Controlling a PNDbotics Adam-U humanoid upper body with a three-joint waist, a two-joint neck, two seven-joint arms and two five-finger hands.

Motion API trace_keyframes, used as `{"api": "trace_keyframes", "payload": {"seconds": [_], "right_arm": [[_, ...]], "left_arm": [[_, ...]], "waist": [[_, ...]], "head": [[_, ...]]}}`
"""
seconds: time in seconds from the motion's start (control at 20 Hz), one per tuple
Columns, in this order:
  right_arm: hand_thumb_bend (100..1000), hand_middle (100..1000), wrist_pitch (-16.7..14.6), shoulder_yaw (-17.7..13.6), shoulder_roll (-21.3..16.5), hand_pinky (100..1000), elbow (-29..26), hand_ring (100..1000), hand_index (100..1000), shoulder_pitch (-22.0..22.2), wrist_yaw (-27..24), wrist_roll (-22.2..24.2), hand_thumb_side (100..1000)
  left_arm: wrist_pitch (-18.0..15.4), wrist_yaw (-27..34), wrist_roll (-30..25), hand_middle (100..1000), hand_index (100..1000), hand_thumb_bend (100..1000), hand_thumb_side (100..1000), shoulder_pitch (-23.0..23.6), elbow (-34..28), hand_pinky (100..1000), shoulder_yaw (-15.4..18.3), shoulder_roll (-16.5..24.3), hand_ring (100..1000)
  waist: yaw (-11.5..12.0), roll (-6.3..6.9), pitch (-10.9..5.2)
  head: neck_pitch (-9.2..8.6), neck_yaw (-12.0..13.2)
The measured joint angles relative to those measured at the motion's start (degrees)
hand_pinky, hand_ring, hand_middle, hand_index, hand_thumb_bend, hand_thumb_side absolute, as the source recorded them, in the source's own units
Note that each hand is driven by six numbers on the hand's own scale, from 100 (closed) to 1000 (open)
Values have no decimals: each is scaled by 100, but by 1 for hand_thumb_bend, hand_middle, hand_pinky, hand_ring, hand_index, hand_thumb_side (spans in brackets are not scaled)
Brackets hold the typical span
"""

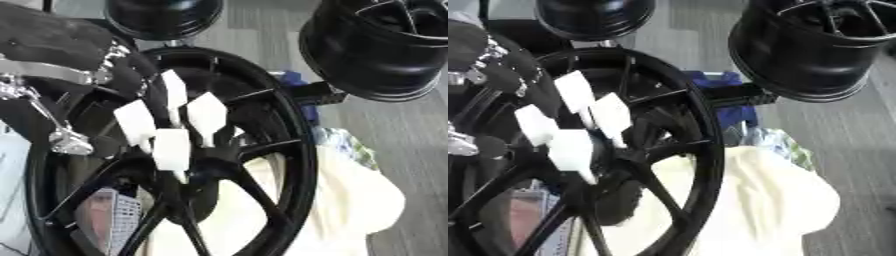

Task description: Pull the pin out of the wheel hub.

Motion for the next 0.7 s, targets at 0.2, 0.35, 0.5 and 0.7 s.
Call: {"api": "trace_keyframes", "payload": {"seconds": [0.2,0.35,0.5,0.7], "right_arm": [[347,666,-5,-25,35,449,0,630,796,-55,-29,-5,231],[347,666,-3,-27,57,448,0,628,796,-103,-43,-3,232],[347,666,-2,-31,85,448,0,627,795,-124,-58,-2,232],[346,665,-2,-50,105,447,0,626,794,-148,-74,-2,233]], "left_arm": [[44,-183,-44,757,838,327,100,18,0,838,0,-39,807],[73,-256,-73,754,847,332,100,49,8,837,0,-42,804],[93,-299,-93,750,849,341,100,53,59,836,-2,-67,803],[96,-397,-96,753,855,352,100,58,189,836,-6,-98,803]], "waist": [[-27,-15,30],[-31,-33,38],[-40,-34,53],[-51,-39,62]], "head": [[-4,5],[-14,18],[-28,38],[-50,55]]}}
